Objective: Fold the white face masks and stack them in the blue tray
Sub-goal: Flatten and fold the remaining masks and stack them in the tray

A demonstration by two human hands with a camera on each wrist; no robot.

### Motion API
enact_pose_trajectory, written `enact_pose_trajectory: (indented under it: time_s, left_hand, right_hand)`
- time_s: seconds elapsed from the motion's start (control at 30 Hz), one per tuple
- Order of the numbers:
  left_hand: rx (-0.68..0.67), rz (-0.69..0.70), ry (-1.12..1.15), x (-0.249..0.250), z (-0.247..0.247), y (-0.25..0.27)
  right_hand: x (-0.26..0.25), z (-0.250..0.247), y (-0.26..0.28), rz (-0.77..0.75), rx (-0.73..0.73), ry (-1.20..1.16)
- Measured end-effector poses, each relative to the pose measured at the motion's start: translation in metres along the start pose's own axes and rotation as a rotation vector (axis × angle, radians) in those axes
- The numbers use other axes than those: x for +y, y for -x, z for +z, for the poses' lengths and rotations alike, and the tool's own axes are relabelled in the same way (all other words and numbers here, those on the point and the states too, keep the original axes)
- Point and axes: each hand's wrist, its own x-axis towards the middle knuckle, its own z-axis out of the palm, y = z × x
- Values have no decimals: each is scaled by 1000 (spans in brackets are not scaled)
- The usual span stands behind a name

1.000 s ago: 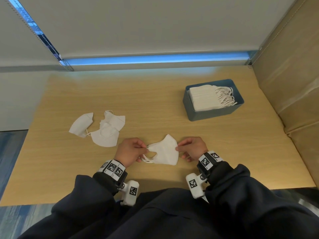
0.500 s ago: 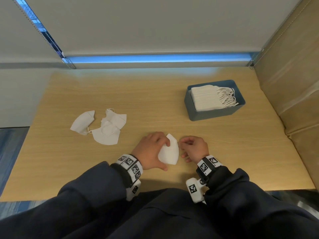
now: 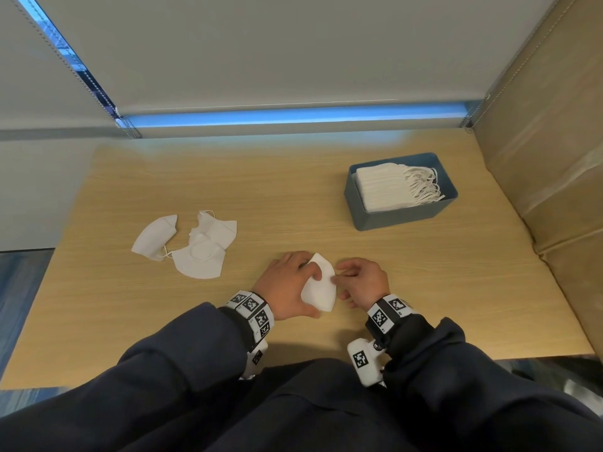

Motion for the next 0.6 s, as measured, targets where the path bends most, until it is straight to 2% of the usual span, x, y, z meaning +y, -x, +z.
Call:
enact_pose_trajectory:
  time_s: [0.2,0.33,0.4,0.5,0.6]
  left_hand:
    - [275,-24,131,-3,-1,-2]
    - [133,-55,41,-2,1,-9]
    - [139,-79,139,-4,-7,-9]
    - [258,-198,454,-22,-29,-2]
    - [434,-412,485,-69,-54,21]
  right_hand:
    - [-4,6,-7,-192,34,130]
    - [-10,10,-16,-180,-130,346]
    - [-15,9,-19,-140,-169,396]
    - [-30,2,-21,-182,-166,272]
    - [-61,1,-20,-217,-165,83]
